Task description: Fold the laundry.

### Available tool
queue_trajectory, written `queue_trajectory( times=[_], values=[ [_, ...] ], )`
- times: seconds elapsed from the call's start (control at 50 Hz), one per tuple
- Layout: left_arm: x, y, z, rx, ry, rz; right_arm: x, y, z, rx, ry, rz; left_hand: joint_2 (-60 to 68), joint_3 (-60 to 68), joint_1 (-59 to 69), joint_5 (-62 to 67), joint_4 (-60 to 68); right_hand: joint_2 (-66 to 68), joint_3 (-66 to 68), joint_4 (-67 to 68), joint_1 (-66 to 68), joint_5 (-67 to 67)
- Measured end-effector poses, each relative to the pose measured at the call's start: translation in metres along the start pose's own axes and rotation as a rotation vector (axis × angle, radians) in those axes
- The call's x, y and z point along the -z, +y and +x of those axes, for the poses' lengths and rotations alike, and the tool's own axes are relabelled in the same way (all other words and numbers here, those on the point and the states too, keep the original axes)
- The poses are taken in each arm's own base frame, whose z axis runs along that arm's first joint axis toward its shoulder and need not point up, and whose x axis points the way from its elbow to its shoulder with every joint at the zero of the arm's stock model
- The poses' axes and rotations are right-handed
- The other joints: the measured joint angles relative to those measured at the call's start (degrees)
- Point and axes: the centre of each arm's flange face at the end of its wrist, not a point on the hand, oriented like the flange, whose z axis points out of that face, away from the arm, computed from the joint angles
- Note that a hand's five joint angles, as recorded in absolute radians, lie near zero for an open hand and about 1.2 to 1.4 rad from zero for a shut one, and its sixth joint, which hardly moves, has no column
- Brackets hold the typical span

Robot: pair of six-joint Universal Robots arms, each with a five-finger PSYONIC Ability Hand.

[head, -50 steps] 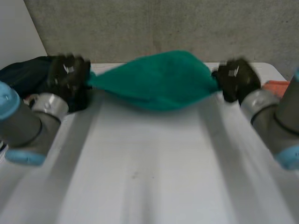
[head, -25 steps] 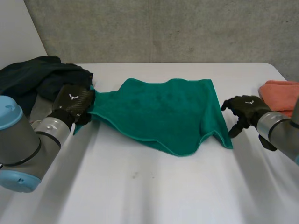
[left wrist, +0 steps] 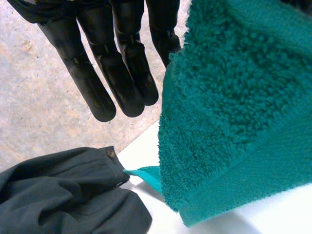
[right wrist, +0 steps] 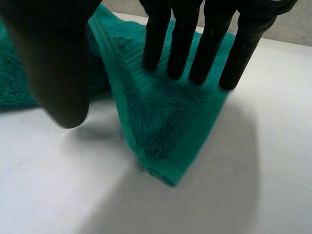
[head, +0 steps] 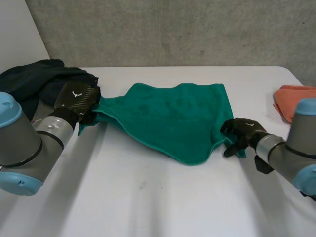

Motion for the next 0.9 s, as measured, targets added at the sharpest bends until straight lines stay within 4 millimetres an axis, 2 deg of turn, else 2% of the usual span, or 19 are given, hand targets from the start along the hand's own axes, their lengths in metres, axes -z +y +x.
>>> queue_trajectory(
  times=[0.02,0.04,0.06,0.08,0.14,0.22,0.24,0.26,0.3,0.34,0.42,0.44,0.52,0.6,0.66,0.76,0.84,0.9],
  values=[
    [0.000,0.000,0.000,0.006,0.002,-0.006,-0.004,0.001,-0.002,0.004,0.002,0.002,0.4,0.4,0.0,0.1,0.4,8.9,8.6,8.5,9.9,8.5],
    [0.001,-0.001,0.000,0.009,0.002,-0.009,-0.005,0.001,-0.003,0.005,0.004,0.003,0.4,0.4,0.0,0.1,0.4,13.5,13.1,12.9,13.2,11.8],
    [0.001,-0.002,-0.001,0.018,0.005,-0.019,-0.009,0.002,-0.005,0.011,0.011,0.007,0.9,0.8,0.1,0.4,0.8,23.2,22.6,22.5,23.6,22.5],
    [0.002,-0.002,-0.001,0.025,0.007,-0.025,-0.011,0.002,-0.006,0.015,0.018,0.011,1.1,1.2,0.2,0.7,1.2,28.1,27.6,27.5,27.2,27.5],
    [0.004,-0.006,-0.003,0.046,0.012,-0.046,-0.013,-0.002,-0.006,0.026,0.038,0.029,2.2,2.4,0.9,1.8,2.3,29.8,30.1,30.3,27.3,29.1],
    [0.010,-0.016,-0.009,0.076,0.012,-0.072,-0.001,-0.031,-0.004,0.065,0.072,0.130,4.1,4.3,2.7,3.6,4.5,29.8,30.5,30.8,27.3,29.1],
    [0.014,-0.023,-0.015,0.089,0.004,-0.083,0.013,-0.057,-0.002,0.102,0.089,0.207,6.0,5.9,3.1,4.8,6.4,29.8,30.5,30.8,27.3,29.1],
    [0.015,-0.025,-0.016,0.091,0.002,-0.085,0.016,-0.061,-0.002,0.109,0.092,0.220,6.0,5.9,3.1,4.8,6.4,29.8,30.5,30.8,27.3,29.1],
    [0.021,-0.034,-0.027,0.102,-0.018,-0.100,0.044,-0.098,0.003,0.194,0.124,0.316,6.0,5.9,3.1,4.8,6.4,29.8,30.5,30.8,27.3,29.1],
    [0.027,-0.041,-0.035,0.106,-0.035,-0.111,0.065,-0.118,0.008,0.281,0.156,0.344,6.4,6.4,3.1,4.8,6.7,29.8,30.5,30.8,27.3,29.1],
    [0.040,-0.056,-0.052,0.112,-0.067,-0.143,0.103,-0.137,0.016,0.512,0.224,0.293,6.4,6.4,3.1,4.8,6.7,29.8,30.5,30.8,27.3,29.1],
    [0.043,-0.058,-0.055,0.114,-0.072,-0.150,0.105,-0.138,0.017,0.530,0.227,0.287,6.4,6.4,3.1,4.8,6.7,29.8,30.5,30.8,27.3,29.1],
    [0.056,-0.070,-0.064,0.119,-0.085,-0.184,0.141,-0.148,0.014,0.752,0.278,0.189,6.4,6.4,3.1,4.8,6.8,29.8,30.5,30.8,27.3,29.1],
    [0.062,-0.077,-0.066,0.122,-0.079,-0.207,0.160,-0.154,0.007,0.838,0.307,0.137,6.5,6.4,3.1,4.8,6.8,29.8,30.5,30.8,27.3,29.1],
    [0.062,-0.078,-0.065,0.117,-0.071,-0.219,0.160,-0.154,0.001,0.855,0.304,0.119,6.6,6.4,3.1,5.1,6.8,29.8,30.5,30.8,27.3,29.5],
    [0.048,-0.062,-0.062,0.074,-0.042,-0.264,0.137,-0.142,-0.007,0.869,0.262,0.056,6.6,6.4,3.1,5.5,6.8,29.8,30.5,30.8,27.3,29.9],
    [0.025,-0.042,-0.056,-0.008,-0.002,-0.300,0.108,-0.129,-0.004,0.880,0.256,-0.015,6.6,6.4,3.1,5.5,6.8,29.8,30.5,30.8,27.3,29.9],
    [-0.005,-0.025,-0.051,-0.120,0.031,-0.292,0.082,-0.127,0.001,0.895,0.282,-0.045,6.6,6.4,3.1,5.5,6.8,29.8,30.5,30.8,27.3,29.9]
  ],
)
